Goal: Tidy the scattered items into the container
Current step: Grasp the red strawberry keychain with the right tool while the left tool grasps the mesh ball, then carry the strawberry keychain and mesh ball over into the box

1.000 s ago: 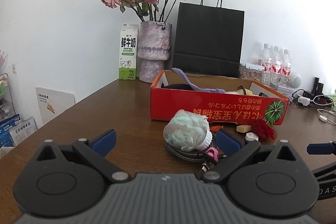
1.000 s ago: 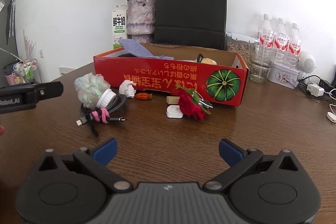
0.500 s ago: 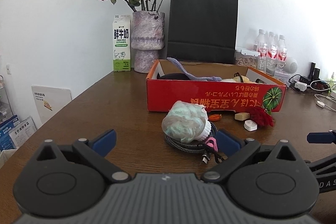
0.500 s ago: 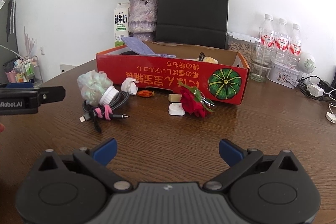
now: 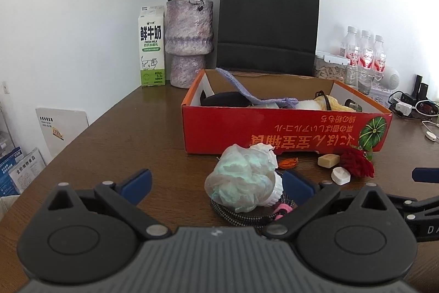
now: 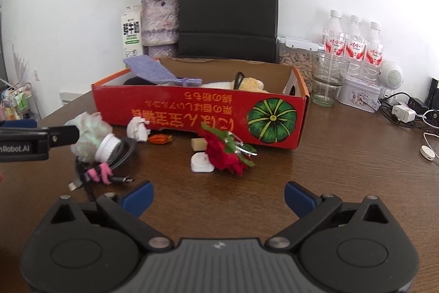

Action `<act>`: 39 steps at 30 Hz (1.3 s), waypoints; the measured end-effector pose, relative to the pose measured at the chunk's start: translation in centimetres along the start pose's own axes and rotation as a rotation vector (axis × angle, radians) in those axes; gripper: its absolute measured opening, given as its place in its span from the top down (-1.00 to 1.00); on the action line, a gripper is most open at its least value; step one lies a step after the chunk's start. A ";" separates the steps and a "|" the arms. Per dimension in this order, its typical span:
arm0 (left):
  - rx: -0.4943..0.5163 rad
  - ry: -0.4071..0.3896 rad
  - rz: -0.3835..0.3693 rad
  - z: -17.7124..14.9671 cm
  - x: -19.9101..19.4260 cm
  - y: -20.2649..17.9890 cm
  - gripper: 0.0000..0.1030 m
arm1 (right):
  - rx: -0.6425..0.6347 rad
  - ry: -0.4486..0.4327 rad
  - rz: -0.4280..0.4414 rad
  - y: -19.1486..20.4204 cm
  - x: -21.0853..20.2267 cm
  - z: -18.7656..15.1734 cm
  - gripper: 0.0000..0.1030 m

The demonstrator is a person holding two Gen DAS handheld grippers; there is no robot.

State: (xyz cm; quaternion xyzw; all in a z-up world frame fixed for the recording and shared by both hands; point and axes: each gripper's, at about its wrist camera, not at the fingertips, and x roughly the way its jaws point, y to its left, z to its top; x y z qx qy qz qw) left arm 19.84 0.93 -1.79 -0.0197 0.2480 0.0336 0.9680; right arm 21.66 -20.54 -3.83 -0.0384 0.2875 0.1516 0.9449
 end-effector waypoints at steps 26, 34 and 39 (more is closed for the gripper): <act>-0.096 0.101 -0.140 0.2 4.3 0.5 -0.21 | -0.004 -0.015 0.024 -0.3 6.2 2.9 0.23; -0.139 0.063 -0.176 -0.2 3.3 1.2 0.01 | -0.028 -0.038 0.021 -0.1 5.2 2.3 0.34; -0.143 0.034 -0.177 -0.3 2.5 1.4 0.05 | -0.033 -0.057 0.025 0.0 4.4 2.0 0.41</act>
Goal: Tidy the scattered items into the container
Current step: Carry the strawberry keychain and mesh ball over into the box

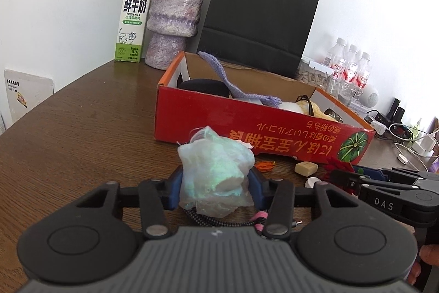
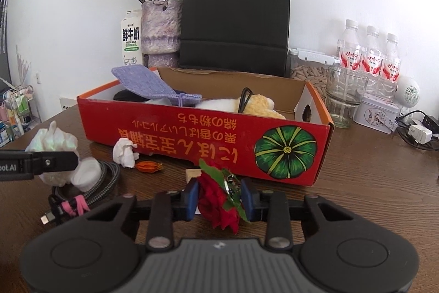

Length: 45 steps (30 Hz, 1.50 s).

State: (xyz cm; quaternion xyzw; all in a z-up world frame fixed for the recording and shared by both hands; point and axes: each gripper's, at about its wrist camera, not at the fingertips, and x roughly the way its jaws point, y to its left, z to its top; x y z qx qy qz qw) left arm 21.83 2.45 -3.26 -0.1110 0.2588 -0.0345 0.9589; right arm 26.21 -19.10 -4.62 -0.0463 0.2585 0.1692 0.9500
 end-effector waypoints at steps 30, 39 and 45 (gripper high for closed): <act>0.066 -0.230 -0.067 8.3 -1.5 -4.7 0.05 | 0.027 -0.253 -0.011 -1.5 -4.3 6.8 0.49; 0.063 -0.267 -0.060 11.2 2.3 -6.0 0.06 | 0.074 -0.269 -0.013 -3.3 -0.9 9.3 0.49; 0.056 -0.236 -0.053 12.2 5.8 -5.7 0.06 | 0.102 -0.249 0.010 -3.9 2.7 9.9 0.49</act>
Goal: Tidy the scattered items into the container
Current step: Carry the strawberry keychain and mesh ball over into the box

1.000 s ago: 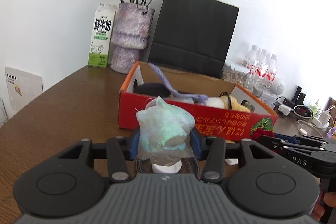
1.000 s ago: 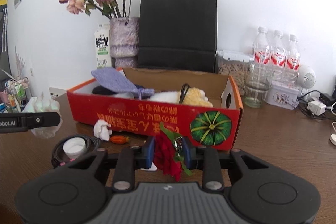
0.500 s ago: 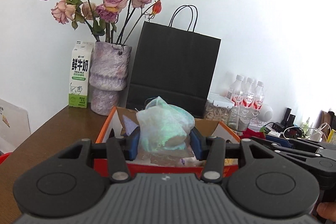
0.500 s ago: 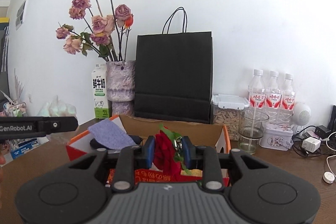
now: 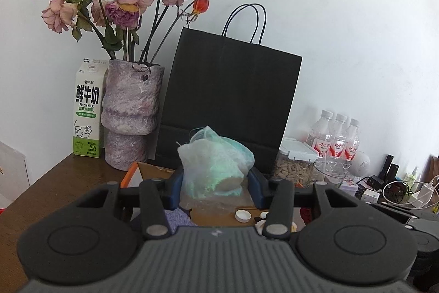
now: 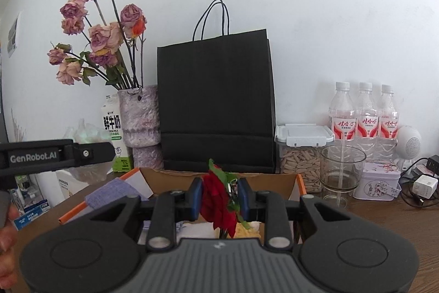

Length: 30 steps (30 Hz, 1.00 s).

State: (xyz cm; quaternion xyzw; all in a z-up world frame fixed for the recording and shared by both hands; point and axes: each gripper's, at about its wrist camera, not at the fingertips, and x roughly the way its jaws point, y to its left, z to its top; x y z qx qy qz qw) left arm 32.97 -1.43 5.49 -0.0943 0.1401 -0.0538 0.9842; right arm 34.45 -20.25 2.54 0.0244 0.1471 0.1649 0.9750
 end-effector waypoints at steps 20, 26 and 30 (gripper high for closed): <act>0.050 0.157 0.054 -2.5 6.6 0.6 0.06 | -0.012 0.102 -0.031 -2.1 5.8 -1.0 0.49; 0.074 0.152 0.068 -2.7 6.7 0.3 0.06 | -0.040 0.091 -0.062 -2.1 6.0 -0.8 0.49; 0.085 0.160 0.078 -2.9 7.0 0.2 0.05 | -0.058 0.110 -0.066 -2.1 6.9 -1.0 0.49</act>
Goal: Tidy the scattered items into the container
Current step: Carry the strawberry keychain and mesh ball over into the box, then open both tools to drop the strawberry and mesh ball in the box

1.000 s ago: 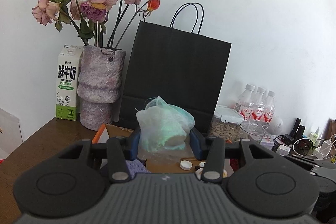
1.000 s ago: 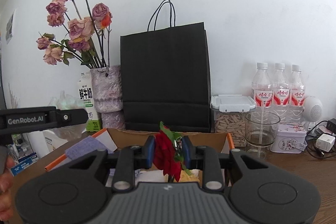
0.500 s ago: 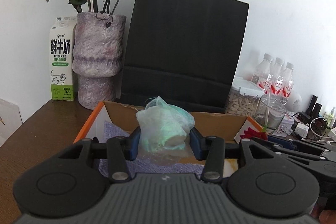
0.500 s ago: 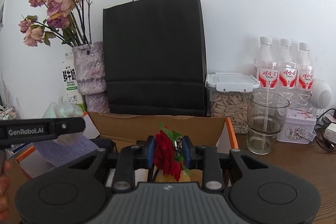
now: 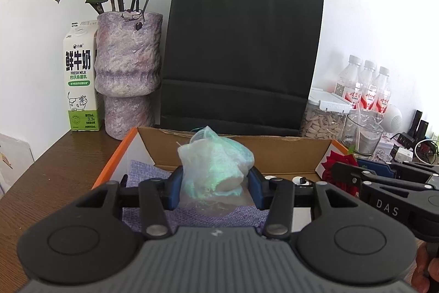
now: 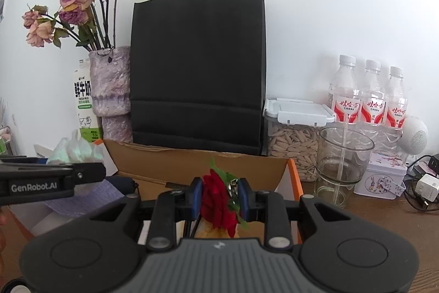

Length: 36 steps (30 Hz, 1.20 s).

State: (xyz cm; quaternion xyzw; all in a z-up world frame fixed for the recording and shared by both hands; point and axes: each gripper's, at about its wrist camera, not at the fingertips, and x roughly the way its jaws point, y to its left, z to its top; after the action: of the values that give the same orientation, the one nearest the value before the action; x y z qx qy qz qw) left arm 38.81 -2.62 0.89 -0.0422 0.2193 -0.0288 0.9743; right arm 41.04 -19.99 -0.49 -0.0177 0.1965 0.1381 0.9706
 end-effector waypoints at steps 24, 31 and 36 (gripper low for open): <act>0.072 -0.090 0.142 0.0 -1.2 -0.3 -0.96 | 0.014 0.045 0.068 -0.5 1.0 0.9 -0.98; 0.050 -0.137 0.188 0.7 -2.1 0.0 -1.00 | 0.029 0.038 0.067 -0.3 0.2 1.2 -1.00; 0.045 -0.126 0.196 0.8 -2.1 0.1 -1.00 | 0.025 0.038 0.047 0.0 -0.3 1.2 -1.00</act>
State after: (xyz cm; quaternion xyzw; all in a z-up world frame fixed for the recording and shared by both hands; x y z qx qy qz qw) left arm 37.26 -2.31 2.47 -0.0005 0.1601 0.0642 0.9850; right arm 41.23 -19.98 0.70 -0.0035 0.2169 0.1579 0.9633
